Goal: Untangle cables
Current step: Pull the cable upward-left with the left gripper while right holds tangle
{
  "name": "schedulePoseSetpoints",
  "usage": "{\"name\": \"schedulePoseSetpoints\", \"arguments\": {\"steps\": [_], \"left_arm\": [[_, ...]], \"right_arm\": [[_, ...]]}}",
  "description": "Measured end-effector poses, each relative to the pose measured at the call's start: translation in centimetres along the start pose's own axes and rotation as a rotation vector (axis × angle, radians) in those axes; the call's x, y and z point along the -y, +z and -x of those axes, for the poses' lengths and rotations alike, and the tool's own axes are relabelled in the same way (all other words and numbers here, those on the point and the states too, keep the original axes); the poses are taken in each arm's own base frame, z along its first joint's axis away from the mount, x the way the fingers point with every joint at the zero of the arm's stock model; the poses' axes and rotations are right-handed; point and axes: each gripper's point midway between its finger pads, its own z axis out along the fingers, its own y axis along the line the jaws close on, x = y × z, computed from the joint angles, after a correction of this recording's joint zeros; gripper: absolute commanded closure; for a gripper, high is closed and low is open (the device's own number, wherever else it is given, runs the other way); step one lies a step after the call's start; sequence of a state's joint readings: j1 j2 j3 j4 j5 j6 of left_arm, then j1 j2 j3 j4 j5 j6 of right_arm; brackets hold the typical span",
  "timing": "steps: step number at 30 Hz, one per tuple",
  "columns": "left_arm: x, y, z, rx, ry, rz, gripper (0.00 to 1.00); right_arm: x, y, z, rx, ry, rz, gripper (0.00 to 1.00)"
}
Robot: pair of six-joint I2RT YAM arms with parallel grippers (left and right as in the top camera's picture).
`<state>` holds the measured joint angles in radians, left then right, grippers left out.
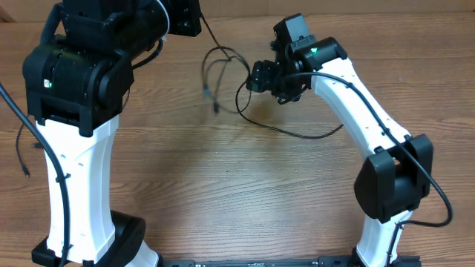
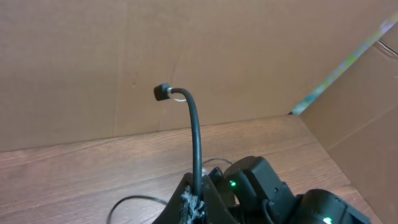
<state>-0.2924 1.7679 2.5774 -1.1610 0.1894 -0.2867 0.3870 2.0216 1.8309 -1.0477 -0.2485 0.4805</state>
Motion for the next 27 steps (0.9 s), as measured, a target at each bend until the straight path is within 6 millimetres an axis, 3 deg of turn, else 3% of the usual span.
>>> {"name": "schedulePoseSetpoints", "arguments": {"steps": [4, 13, 19, 24, 27], "left_arm": [[-2.0, -0.3, 0.6, 0.016, -0.024, 0.043, 0.96], [-9.8, -2.4, 2.5, 0.073, -0.104, 0.216, 0.96], [-14.1, -4.1, 2.5, 0.076, -0.158, 0.309, 0.96], [-19.4, -7.0, 2.4, 0.098, -0.216, 0.468, 0.96], [-21.2, -8.1, 1.7, 0.079, -0.247, 0.528, 0.96]], "right_arm": [[2.5, 1.0, 0.2, 0.026, 0.071, -0.119, 0.25], [9.9, 2.5, -2.7, -0.023, 0.168, -0.381, 0.27], [12.6, 1.9, -2.4, -0.034, 0.234, -0.417, 0.26], [15.7, 0.8, -3.0, -0.07, 0.291, -0.48, 0.31], [16.4, 0.6, -2.7, -0.072, 0.291, -0.477, 0.32]]}}
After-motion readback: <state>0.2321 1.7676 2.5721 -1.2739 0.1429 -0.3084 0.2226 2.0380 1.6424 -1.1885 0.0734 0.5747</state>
